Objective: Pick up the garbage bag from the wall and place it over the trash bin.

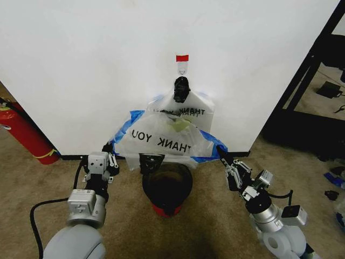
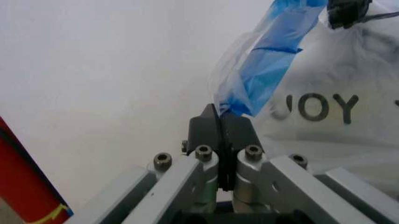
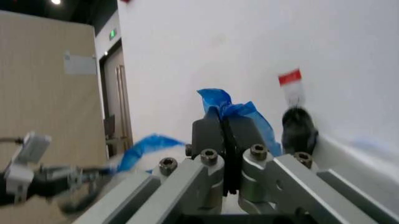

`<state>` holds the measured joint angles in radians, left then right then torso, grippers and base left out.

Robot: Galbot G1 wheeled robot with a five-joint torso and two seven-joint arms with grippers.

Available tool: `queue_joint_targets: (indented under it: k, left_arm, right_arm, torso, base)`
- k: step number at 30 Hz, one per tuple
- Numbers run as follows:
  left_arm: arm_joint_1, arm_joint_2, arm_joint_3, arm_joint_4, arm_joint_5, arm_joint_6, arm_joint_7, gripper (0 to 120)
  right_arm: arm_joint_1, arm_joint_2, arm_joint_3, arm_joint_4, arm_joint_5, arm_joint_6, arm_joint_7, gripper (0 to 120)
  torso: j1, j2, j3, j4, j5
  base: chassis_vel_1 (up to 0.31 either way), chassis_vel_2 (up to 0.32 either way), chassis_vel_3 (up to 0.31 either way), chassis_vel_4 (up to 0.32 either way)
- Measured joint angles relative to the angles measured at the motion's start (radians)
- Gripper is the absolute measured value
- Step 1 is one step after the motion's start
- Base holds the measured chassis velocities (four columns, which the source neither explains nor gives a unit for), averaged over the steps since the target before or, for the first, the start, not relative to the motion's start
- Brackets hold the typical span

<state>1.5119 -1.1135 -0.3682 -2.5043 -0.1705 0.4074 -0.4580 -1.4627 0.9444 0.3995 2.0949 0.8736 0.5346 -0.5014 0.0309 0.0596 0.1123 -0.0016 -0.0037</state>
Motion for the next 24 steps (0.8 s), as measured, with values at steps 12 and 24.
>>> queue_joint_targets:
  k: [12,24]
  left_arm:
    - [0.051,-0.035,0.025,0.000,-0.021,0.021,-0.004,0]
    - [0.073,-0.111,0.146,0.136,0.022,-0.058,-0.029,0]
  right_arm:
    - [-0.013,0.001,-0.001,0.002,0.004,0.003,0.001,0]
    - [0.046,0.037,-0.019,-0.170,-0.094,0.054,-0.028,0]
  torso:
    - [0.000,0.000,0.000,0.0000,0.0000]
    - [0.000,0.000,0.000,0.0001,0.0000]
  base:
    - [0.000,0.000,0.000,0.000]
    - [0.000,0.000,0.000,0.000]
